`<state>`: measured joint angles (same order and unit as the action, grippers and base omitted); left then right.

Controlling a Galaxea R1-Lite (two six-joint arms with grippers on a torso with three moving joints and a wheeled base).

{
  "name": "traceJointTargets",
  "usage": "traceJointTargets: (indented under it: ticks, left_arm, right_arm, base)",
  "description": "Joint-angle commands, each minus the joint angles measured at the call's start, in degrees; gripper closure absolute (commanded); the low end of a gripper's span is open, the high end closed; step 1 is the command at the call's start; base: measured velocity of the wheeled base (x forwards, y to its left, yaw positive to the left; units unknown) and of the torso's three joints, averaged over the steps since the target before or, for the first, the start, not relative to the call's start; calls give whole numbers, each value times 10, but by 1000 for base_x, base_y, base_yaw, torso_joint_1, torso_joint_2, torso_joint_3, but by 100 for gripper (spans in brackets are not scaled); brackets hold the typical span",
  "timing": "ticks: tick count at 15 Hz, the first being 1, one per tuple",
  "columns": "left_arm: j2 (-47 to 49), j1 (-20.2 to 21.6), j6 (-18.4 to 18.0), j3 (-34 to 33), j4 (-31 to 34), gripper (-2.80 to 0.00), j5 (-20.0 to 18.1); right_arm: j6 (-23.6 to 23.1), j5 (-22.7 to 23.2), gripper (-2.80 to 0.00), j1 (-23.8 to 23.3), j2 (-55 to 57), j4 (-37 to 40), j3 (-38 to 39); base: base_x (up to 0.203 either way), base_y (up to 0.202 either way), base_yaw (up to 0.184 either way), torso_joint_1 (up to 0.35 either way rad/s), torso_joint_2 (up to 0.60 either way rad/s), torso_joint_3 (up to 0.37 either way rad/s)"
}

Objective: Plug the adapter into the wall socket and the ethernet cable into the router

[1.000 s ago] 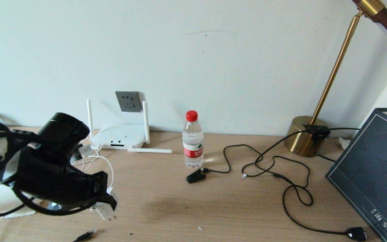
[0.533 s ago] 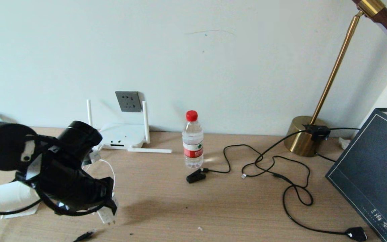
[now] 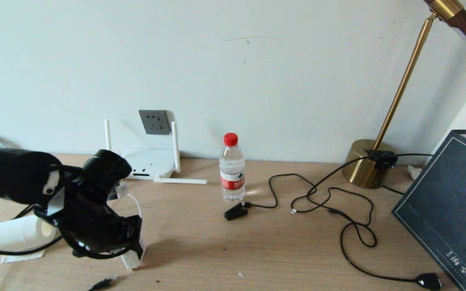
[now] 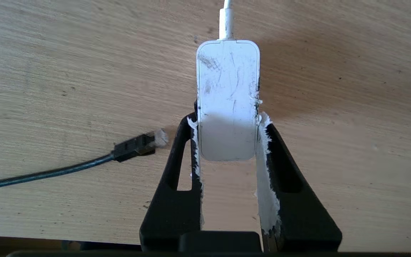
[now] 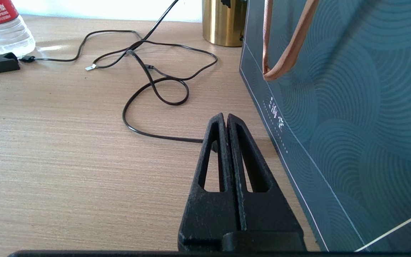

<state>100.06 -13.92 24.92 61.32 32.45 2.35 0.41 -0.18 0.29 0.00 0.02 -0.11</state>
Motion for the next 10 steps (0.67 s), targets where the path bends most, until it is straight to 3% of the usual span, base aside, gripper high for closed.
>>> traceJointTargets:
  ticks: [1, 10]
  left_arm:
    - [1, -1, 2, 0, 2, 0, 5]
    - [-11, -1, 2, -1, 2, 0, 7]
  right_arm:
    - [0, 0, 0, 0, 1, 0, 0]
    - [0, 0, 0, 0, 1, 0, 0]
  base:
    - [0, 0, 0, 0, 0, 0]
    - [0, 0, 0, 0, 0, 0]
